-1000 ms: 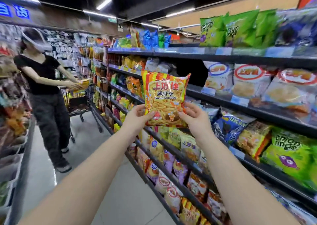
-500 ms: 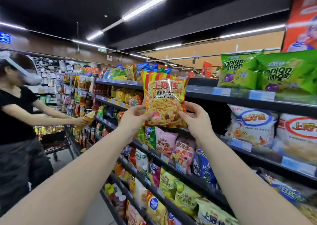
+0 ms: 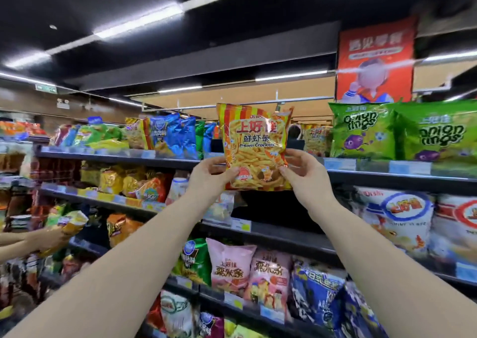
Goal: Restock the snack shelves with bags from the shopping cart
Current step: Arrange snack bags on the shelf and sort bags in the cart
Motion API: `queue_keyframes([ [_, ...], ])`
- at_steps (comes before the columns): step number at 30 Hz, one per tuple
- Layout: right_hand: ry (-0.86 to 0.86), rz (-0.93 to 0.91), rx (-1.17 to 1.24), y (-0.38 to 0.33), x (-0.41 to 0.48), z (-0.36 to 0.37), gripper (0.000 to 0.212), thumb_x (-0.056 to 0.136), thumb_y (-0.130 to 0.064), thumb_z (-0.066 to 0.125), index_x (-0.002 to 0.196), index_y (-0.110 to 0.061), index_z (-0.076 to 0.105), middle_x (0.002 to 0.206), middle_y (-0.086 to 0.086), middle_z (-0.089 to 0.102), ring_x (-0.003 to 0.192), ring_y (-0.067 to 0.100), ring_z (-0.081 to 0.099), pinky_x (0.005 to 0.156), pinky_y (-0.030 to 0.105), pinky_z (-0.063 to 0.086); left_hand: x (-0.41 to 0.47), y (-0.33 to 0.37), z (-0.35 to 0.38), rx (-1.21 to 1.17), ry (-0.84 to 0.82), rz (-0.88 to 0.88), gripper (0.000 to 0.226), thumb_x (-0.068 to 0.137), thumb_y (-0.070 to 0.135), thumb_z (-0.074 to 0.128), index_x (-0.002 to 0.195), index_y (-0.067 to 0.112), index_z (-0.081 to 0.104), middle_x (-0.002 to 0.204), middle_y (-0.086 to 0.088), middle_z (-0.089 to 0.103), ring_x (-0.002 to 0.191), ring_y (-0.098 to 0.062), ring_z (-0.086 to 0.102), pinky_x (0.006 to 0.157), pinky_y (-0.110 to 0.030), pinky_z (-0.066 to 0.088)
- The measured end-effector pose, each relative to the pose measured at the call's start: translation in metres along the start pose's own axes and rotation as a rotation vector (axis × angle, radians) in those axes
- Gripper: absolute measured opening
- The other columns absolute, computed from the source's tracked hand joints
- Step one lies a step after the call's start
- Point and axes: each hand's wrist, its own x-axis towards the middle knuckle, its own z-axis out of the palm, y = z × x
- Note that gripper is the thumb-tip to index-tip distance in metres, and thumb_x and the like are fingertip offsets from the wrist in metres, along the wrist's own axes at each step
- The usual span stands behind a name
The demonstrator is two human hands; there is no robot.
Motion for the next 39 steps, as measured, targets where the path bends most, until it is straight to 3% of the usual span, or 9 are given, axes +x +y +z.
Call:
queue_keyframes([
  [2, 0.033, -0.019, -0.059, 0.003, 0.023, 0.001, 0.034, 0.091, -0.01, 0.065, 0.122, -0.024, 0.059, 0.115, -0.004, 0.065, 0.105, 0.01, 0.061, 0.089, 0.027, 0.052, 0.027, -0.003, 0.01, -0.029, -0.022, 0.037, 0.055, 0.079, 0.035, 0.08, 0.126, 0.016, 0.059, 0.109, -0.005, 0.07, 0.088, -0.01, 0.067, 0.072, -0.02, 0.053],
  [8, 0.151, -0.098, -0.249, 0.018, 0.094, -0.004, 0.036, 0.09, -0.012, 0.066, 0.124, -0.022, 0.06, 0.112, -0.007, 0.06, 0.085, -0.001, 0.058, 0.063, 0.01, 0.043, 0.1, -0.009, 0.052, -0.06, -0.031, 0.171, 0.064, 0.084, 0.03, 0.077, 0.138, 0.033, 0.044, 0.107, -0.002, 0.067, 0.088, -0.005, 0.064, 0.065, -0.013, 0.042],
  [14, 0.236, -0.145, -0.389, 0.045, 0.165, -0.018, 0.033, 0.087, -0.011, 0.068, 0.115, -0.026, 0.061, 0.104, -0.008, 0.064, 0.093, 0.01, 0.061, 0.079, 0.024, 0.05, 0.184, -0.012, 0.093, -0.036, -0.119, 0.228, 0.051, 0.086, 0.027, 0.074, 0.13, 0.033, 0.05, 0.104, 0.006, 0.062, 0.095, -0.007, 0.06, 0.067, -0.015, 0.043],
  [18, 0.286, -0.088, -0.416, 0.066, 0.213, -0.022, 0.025, 0.09, -0.01, 0.063, 0.111, -0.024, 0.063, 0.098, -0.006, 0.065, 0.078, 0.007, 0.059, 0.055, 0.014, 0.043, 0.234, -0.018, 0.122, -0.045, -0.258, 0.135, 0.053, 0.088, 0.021, 0.072, 0.134, 0.028, 0.046, 0.11, -0.004, 0.065, 0.094, -0.016, 0.065, 0.081, -0.033, 0.055],
  [23, 0.3, 0.195, -0.336, 0.097, 0.257, -0.023, 0.039, 0.098, -0.041, 0.045, 0.119, -0.015, 0.065, 0.118, 0.005, 0.063, 0.099, 0.018, 0.052, 0.074, 0.028, 0.039, 0.272, -0.022, 0.154, -0.216, -0.516, -0.209, 0.016, 0.1, 0.023, 0.055, 0.114, 0.016, 0.057, 0.098, -0.01, 0.067, 0.085, -0.024, 0.068, 0.069, -0.038, 0.059],
  [26, 0.34, 0.36, -0.293, 0.111, 0.275, -0.027, 0.074, 0.091, -0.067, 0.034, 0.136, -0.011, 0.052, 0.141, 0.011, 0.051, 0.126, 0.029, 0.048, 0.104, 0.043, 0.037, 0.294, -0.023, 0.172, -0.275, -0.648, -0.3, 0.02, 0.101, 0.034, 0.048, 0.096, 0.016, 0.055, 0.102, -0.016, 0.057, 0.094, -0.033, 0.059, 0.082, -0.047, 0.054],
  [29, 0.377, 0.439, -0.273, 0.114, 0.286, -0.032, 0.076, 0.096, -0.064, 0.027, 0.145, -0.008, 0.04, 0.149, 0.008, 0.04, 0.137, 0.035, 0.035, 0.114, 0.051, 0.026, 0.312, -0.02, 0.185, -0.237, -0.742, -0.316, 0.029, 0.1, 0.042, 0.045, 0.094, 0.014, 0.053, 0.106, -0.016, 0.05, 0.112, -0.041, 0.046, 0.093, -0.055, 0.047],
  [34, 0.38, 0.562, -0.219, 0.117, 0.291, -0.033, 0.078, 0.096, -0.066, 0.02, 0.148, -0.01, 0.032, 0.154, 0.016, 0.032, 0.142, 0.039, 0.026, 0.116, 0.055, 0.019, 0.342, -0.023, 0.201, -0.143, -0.824, -0.352, 0.056, 0.098, 0.059, 0.033, 0.135, 0.018, 0.045, 0.141, -0.027, 0.041, 0.116, -0.046, 0.045, 0.089, -0.054, 0.043],
  [39, 0.384, 0.655, -0.287, 0.115, 0.289, -0.037, 0.089, 0.092, -0.073, 0.016, 0.148, -0.005, 0.03, 0.151, 0.021, 0.035, 0.139, 0.041, 0.031, 0.113, 0.058, 0.024, 0.35, -0.032, 0.211, -0.143, -0.907, -0.366, 0.072, 0.095, 0.066, 0.03, 0.146, 0.017, 0.04, 0.15, -0.027, 0.032, 0.133, -0.053, 0.036, 0.106, -0.06, 0.033],
])
